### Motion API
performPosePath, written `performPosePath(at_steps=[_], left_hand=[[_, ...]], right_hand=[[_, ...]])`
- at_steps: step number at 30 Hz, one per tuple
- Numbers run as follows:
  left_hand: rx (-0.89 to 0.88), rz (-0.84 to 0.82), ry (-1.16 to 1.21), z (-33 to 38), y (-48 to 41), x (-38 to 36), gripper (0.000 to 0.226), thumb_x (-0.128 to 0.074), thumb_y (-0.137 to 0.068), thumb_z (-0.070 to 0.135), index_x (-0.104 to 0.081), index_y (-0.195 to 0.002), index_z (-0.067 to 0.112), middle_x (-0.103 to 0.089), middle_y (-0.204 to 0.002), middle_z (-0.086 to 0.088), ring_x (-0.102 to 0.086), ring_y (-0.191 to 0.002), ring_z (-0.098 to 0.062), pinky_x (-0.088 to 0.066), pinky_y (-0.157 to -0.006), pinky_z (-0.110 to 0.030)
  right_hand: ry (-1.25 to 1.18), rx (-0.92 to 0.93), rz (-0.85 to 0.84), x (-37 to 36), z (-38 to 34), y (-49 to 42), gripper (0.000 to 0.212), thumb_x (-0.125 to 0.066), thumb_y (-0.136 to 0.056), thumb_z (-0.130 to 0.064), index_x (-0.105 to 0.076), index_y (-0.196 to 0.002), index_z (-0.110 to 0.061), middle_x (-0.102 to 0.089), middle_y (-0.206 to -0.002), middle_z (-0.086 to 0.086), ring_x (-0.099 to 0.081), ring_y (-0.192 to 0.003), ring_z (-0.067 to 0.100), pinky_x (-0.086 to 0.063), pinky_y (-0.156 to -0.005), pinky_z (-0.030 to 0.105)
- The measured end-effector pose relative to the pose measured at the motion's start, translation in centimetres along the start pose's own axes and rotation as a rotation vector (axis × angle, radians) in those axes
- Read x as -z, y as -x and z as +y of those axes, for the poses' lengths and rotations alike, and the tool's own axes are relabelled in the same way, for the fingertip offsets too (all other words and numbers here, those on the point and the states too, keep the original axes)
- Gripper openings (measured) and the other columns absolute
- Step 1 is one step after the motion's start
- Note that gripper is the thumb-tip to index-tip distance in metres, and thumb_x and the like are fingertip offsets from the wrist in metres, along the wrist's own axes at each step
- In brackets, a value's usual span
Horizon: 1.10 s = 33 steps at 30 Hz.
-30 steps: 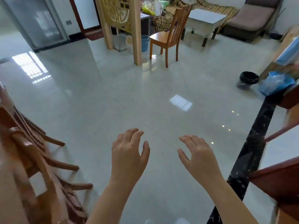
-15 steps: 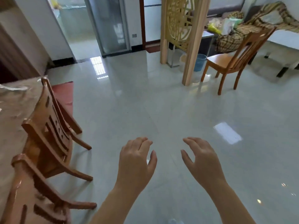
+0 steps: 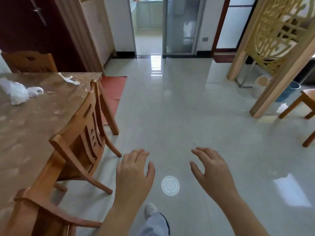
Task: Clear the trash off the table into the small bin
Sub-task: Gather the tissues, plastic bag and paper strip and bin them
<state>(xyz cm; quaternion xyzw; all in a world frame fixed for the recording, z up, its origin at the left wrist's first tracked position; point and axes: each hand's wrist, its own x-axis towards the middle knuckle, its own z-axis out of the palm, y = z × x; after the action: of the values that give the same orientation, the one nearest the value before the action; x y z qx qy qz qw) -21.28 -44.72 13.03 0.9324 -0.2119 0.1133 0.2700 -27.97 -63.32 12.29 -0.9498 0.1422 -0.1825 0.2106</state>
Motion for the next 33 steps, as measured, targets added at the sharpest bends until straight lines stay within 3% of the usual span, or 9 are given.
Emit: performPosePath(at_steps=[7,13,21,28,33], left_hand=[[0.075,0.088,-0.04,-5.7,-14.9,-1.7,0.021,-0.064,-0.08,0.014,-0.063,-0.1,0.009,-0.067,-0.101,-0.007,-0.059,-0.093,-0.026,-0.046,-0.082,-0.042],[0.156,0.052,-0.091,-8.3,-23.3,-4.3,0.024,-0.067,-0.077,0.017,-0.063,-0.101,0.013,-0.067,-0.101,-0.004,-0.059,-0.094,-0.022,-0.04,-0.081,-0.033],[0.206,0.046,-0.148,-10.5,-36.3,-9.3,0.024,-0.069,-0.075,0.011,-0.063,-0.098,0.009,-0.067,-0.098,-0.007,-0.06,-0.091,-0.026,-0.048,-0.079,-0.041],[0.277,0.151,-0.169,-11.4,-50.0,-11.3,0.024,-0.068,-0.077,0.012,-0.064,-0.1,0.007,-0.068,-0.1,-0.009,-0.06,-0.094,-0.028,-0.048,-0.078,-0.041],[0.446,0.213,-0.239,-15.5,-53.7,-11.3,0.019,-0.07,-0.074,0.011,-0.065,-0.092,0.007,-0.068,-0.097,-0.009,-0.061,-0.089,-0.03,-0.049,-0.074,-0.043]], right_hand=[[-0.074,0.125,0.024,-4.4,-2.9,-19.4,0.028,-0.068,-0.076,-0.011,-0.064,-0.103,-0.006,-0.067,-0.105,0.014,-0.061,-0.097,0.032,-0.048,-0.084,0.042],[-0.096,0.14,-0.063,-8.7,-2.3,-28.5,0.029,-0.069,-0.075,-0.011,-0.064,-0.103,-0.006,-0.067,-0.104,0.013,-0.061,-0.098,0.031,-0.048,-0.083,0.041],[-0.119,0.133,-0.117,-14.0,1.7,-43.9,0.029,-0.066,-0.078,-0.012,-0.062,-0.106,-0.007,-0.065,-0.107,0.012,-0.058,-0.1,0.031,-0.047,-0.084,0.041],[-0.122,0.288,-0.165,-17.7,1.7,-59.9,0.028,-0.064,-0.08,-0.017,-0.061,-0.107,-0.01,-0.065,-0.11,0.009,-0.057,-0.102,0.029,-0.047,-0.08,0.039],[-0.155,0.403,-0.239,-21.7,-1.4,-68.0,0.028,-0.064,-0.08,-0.016,-0.062,-0.107,-0.01,-0.064,-0.111,0.009,-0.057,-0.103,0.03,-0.047,-0.082,0.039]])
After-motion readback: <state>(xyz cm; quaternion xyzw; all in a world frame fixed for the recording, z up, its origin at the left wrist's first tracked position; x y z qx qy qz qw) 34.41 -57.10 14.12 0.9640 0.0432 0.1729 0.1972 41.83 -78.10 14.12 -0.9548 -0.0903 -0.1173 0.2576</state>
